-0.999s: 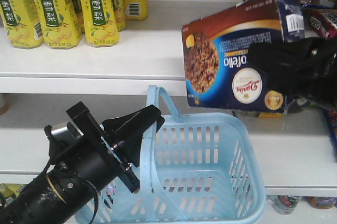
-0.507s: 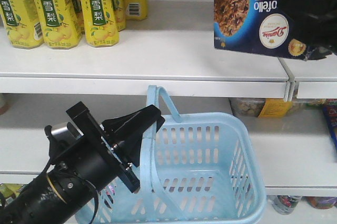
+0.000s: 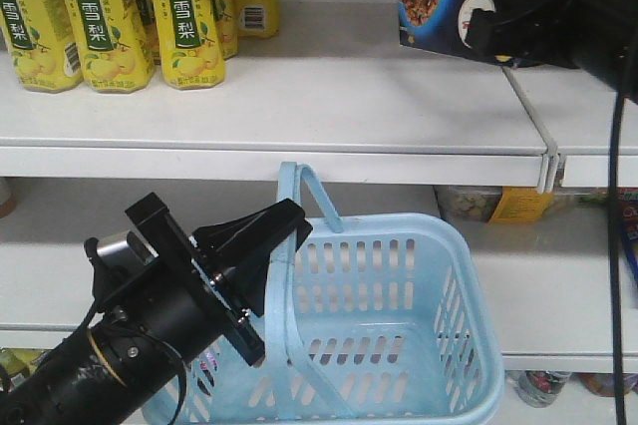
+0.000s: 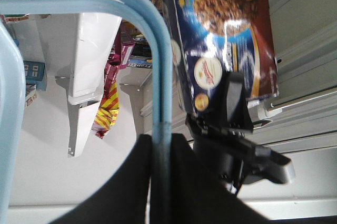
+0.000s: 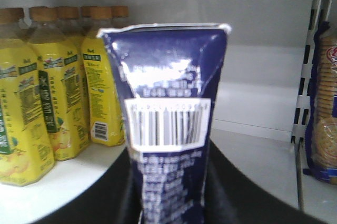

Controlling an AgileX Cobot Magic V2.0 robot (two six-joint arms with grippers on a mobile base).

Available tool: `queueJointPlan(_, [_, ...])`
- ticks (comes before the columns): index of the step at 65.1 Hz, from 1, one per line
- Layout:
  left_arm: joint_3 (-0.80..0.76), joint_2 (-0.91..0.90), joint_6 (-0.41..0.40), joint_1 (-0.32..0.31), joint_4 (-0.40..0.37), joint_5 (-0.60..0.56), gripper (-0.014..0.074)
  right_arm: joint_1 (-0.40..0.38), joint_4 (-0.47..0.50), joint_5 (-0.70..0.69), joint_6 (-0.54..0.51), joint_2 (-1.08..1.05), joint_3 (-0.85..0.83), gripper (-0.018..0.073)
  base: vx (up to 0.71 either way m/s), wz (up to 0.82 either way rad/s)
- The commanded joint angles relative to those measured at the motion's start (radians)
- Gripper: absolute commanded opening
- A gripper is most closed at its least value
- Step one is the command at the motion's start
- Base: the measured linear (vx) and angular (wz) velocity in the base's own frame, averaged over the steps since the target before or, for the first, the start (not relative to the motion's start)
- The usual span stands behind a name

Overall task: Left arm holds basket, right arm returns cookies
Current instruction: 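Lower the cookie box onto the upper shelf beside the yellow bottles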

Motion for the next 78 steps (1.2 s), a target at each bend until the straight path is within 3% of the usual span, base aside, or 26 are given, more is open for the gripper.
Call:
queueJointPlan(1, [-0.028, -0.04, 0.002, 0.002, -0.045, -0.256, -0.0003, -0.007, -0.001, -0.182, -0.014, 0.026, -0.032, -0.0005, 0.0, 0.0])
queueJointPlan(27, [-0.028, -0.04, 0.002, 0.002, -0.045, -0.256, -0.0003, -0.007, -0.001, -0.346, -0.025, 0.207, -0.032, -0.0005, 0.0, 0.0])
queueJointPlan(78, [-0.028, -0.04, 0.002, 0.002, -0.045, -0.256, -0.0003, -0.004, -0.016, -0.297, -0.016, 0.295, -0.029, 0.0003, 0.0, 0.0])
